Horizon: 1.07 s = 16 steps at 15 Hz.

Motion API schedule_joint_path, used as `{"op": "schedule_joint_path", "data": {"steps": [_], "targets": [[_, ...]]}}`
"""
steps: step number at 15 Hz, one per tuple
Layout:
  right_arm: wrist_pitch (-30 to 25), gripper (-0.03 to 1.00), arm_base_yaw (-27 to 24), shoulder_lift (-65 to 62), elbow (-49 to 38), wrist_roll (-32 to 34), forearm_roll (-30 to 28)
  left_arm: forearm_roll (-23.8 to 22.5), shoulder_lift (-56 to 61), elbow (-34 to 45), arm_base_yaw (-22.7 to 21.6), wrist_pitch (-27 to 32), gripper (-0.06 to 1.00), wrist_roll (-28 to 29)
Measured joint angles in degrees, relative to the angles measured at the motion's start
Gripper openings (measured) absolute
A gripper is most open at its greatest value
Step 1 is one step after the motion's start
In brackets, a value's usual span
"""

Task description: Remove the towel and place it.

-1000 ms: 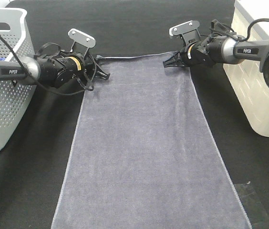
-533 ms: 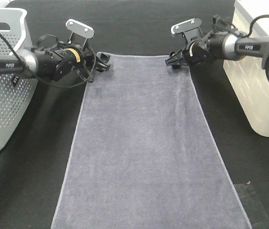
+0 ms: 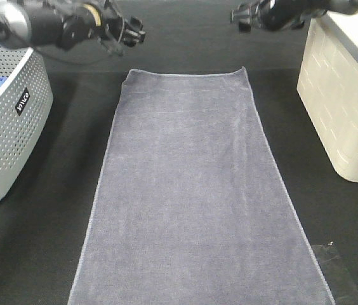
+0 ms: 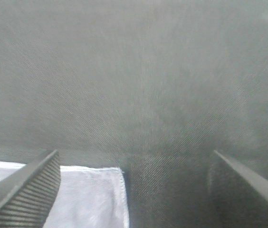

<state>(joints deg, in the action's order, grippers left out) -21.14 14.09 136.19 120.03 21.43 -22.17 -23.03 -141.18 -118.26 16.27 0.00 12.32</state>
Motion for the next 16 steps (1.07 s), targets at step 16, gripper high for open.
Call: {"op": "schedule_joint_path", "data": {"steps": [16], "targets": [[-48.07, 0.79, 2.41, -27.73, -7.22, -18.22, 21.6, 11.97, 32.95, 2.41, 2.06, 69.21, 0.81, -8.02]]}}
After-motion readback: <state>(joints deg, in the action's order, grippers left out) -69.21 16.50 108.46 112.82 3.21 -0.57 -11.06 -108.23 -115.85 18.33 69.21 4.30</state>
